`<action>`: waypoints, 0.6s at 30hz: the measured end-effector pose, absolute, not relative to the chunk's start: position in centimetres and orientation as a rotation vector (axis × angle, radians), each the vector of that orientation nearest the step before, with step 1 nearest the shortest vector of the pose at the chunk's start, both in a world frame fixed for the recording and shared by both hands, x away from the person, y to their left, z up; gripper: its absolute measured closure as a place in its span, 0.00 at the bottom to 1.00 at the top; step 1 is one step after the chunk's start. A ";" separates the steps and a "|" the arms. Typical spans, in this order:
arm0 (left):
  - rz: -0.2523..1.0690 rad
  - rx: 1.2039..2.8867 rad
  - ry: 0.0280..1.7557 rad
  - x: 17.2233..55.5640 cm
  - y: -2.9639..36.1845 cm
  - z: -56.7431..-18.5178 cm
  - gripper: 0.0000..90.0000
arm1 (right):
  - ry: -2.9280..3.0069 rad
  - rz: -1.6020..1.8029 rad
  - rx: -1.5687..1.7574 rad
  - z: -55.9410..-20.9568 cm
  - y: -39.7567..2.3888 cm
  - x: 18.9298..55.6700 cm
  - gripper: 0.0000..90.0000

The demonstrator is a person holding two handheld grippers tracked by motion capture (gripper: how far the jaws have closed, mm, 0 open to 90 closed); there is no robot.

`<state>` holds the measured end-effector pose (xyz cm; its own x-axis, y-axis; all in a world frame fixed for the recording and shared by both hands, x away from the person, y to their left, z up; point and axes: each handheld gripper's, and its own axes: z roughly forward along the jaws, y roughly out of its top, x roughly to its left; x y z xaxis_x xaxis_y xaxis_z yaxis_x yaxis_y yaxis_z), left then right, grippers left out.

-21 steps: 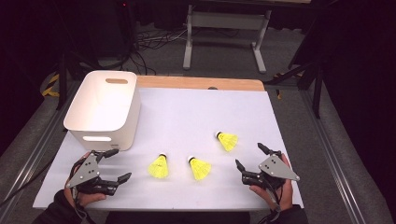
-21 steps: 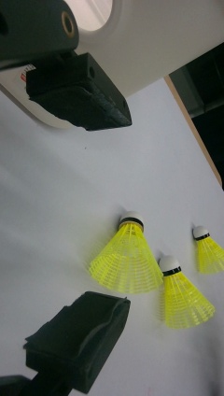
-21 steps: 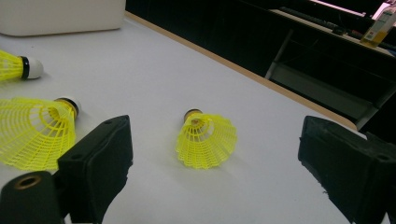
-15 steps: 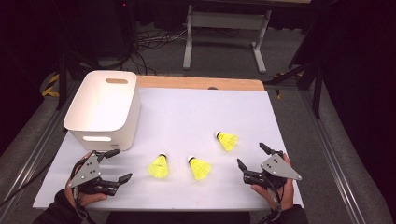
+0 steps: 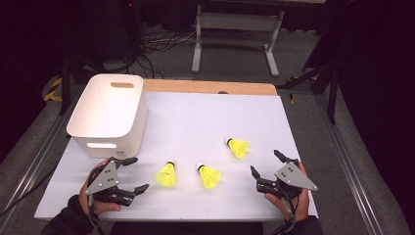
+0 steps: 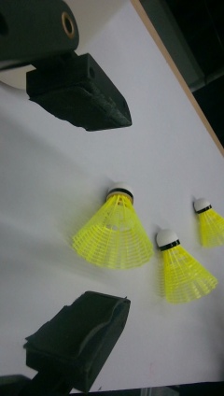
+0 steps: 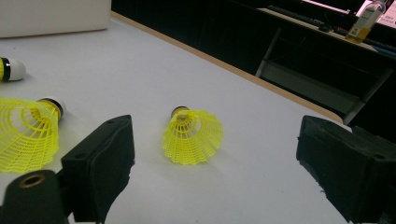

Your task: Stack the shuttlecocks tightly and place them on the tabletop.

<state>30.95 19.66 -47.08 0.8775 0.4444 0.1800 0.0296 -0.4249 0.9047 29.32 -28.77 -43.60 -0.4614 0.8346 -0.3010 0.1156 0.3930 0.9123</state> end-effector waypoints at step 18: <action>0.461 2.151 0.171 33.6 14.4 -47.0 0.39 | 1.870 1.095 0.823 -44.0 -28.5 29.4 0.15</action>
